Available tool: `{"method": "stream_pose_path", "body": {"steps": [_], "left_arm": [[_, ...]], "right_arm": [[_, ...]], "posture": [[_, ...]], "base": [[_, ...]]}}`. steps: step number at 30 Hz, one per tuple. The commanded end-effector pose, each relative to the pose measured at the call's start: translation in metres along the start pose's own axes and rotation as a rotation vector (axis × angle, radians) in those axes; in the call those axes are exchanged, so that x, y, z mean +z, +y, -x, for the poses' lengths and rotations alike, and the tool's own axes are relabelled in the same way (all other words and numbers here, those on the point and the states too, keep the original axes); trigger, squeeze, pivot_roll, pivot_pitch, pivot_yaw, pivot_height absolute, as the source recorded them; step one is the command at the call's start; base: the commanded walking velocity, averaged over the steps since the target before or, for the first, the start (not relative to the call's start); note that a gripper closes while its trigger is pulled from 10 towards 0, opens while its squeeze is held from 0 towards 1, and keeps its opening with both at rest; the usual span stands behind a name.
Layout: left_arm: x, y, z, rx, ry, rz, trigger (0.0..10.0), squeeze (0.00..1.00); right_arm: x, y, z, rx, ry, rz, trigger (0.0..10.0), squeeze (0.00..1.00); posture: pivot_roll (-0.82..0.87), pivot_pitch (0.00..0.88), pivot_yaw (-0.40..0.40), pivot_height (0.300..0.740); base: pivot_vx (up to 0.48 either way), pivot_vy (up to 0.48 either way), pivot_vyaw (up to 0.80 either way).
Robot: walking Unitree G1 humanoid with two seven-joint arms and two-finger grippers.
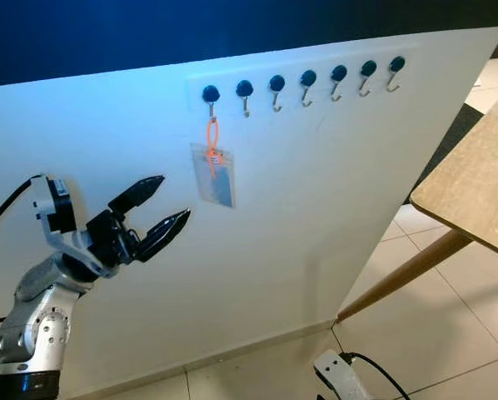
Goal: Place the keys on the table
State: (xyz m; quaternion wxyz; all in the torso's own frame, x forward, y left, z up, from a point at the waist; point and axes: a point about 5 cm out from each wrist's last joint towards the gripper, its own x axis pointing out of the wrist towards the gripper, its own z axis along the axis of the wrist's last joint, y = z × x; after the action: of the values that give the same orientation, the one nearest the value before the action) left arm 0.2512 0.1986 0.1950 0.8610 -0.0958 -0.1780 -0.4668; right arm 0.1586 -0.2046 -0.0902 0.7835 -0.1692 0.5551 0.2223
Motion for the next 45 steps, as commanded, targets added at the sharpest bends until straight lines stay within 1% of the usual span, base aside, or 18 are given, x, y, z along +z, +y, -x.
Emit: {"method": "stream_pose_path", "body": {"steps": [1,4,6,8,11,15,16,19,22,30,35,40,45], "left_arm": [[-0.002,0.000,-0.010,0.025,-0.030,0.012,10.0,0.00],[-0.001,-0.001,-0.014,0.028,-0.051,0.019,10.0,0.00],[-0.002,-0.006,-0.021,-0.003,-0.053,0.019,10.0,0.00],[-0.002,-0.007,-0.023,-0.012,-0.049,0.015,10.0,0.00],[-0.001,-0.011,-0.032,-0.027,-0.081,0.039,10.0,0.00],[-0.002,-0.016,-0.036,-0.060,-0.076,0.050,10.0,0.00],[-0.002,-0.016,-0.036,-0.060,-0.076,0.050,10.0,0.00],[-0.005,-0.019,-0.045,-0.059,-0.079,0.059,10.0,0.00],[-0.006,-0.019,-0.049,-0.058,-0.085,0.065,10.0,0.00],[-0.012,-0.016,-0.058,-0.026,-0.075,0.076,10.0,0.00],[-0.015,-0.013,-0.064,0.007,-0.070,0.060,10.0,0.00],[-0.021,-0.008,-0.065,0.040,-0.037,0.047,10.0,0.00],[-0.023,-0.006,-0.067,0.057,-0.021,0.036,10.0,0.00]], "right_arm": [[-0.017,0.007,-0.001,0.010,0.071,0.008,10.0,0.00],[-0.016,0.007,-0.001,0.009,0.070,0.009,10.0,0.00],[-0.016,0.006,-0.001,0.006,0.069,0.011,10.0,0.00],[-0.015,0.006,-0.001,0.005,0.069,0.012,10.0,0.00],[-0.016,0.006,-0.001,0.002,0.070,0.007,10.0,0.00],[-0.018,0.006,-0.001,0.000,0.074,0.007,10.0,0.00],[-0.018,0.006,-0.001,0.000,0.074,0.007,10.0,0.00],[-0.020,0.007,-0.001,-0.001,0.080,0.006,10.0,0.00],[-0.019,0.007,-0.001,-0.001,0.078,0.007,10.0,0.00],[-0.018,0.006,-0.001,-0.006,0.073,0.006,10.0,0.00],[-0.018,0.006,-0.001,-0.010,0.071,0.003,10.0,0.00],[-0.017,0.007,-0.001,-0.011,0.067,-0.004,10.0,0.00],[-0.018,0.007,-0.001,-0.012,0.065,-0.007,10.0,0.00]], "posture": [[-0.05,0.058,0.025,0.740],[-0.05,0.056,0.025,0.740],[-0.05,0.055,0.026,0.740],[-0.05,0.055,0.026,0.740],[-0.06,0.058,0.029,0.740],[-0.06,0.058,0.029,0.740],[-0.06,0.058,0.029,0.740],[-0.06,0.057,0.028,0.740],[-0.06,0.057,0.028,0.740],[-0.06,0.057,0.030,0.740],[-0.06,0.058,0.032,0.740],[-0.07,0.058,0.036,0.740],[-0.07,0.062,0.039,0.740]], "base": [[0.000,0.000,0.00],[0.000,0.000,0.00],[0.000,0.000,0.00],[0.000,0.000,0.00],[0.000,0.000,0.00],[0.000,0.000,0.00],[0.000,0.000,0.00],[0.000,0.000,0.00],[0.000,0.000,0.00],[0.000,0.000,0.00],[0.000,0.000,0.00],[0.000,0.000,0.00],[0.000,0.000,0.00]]}}
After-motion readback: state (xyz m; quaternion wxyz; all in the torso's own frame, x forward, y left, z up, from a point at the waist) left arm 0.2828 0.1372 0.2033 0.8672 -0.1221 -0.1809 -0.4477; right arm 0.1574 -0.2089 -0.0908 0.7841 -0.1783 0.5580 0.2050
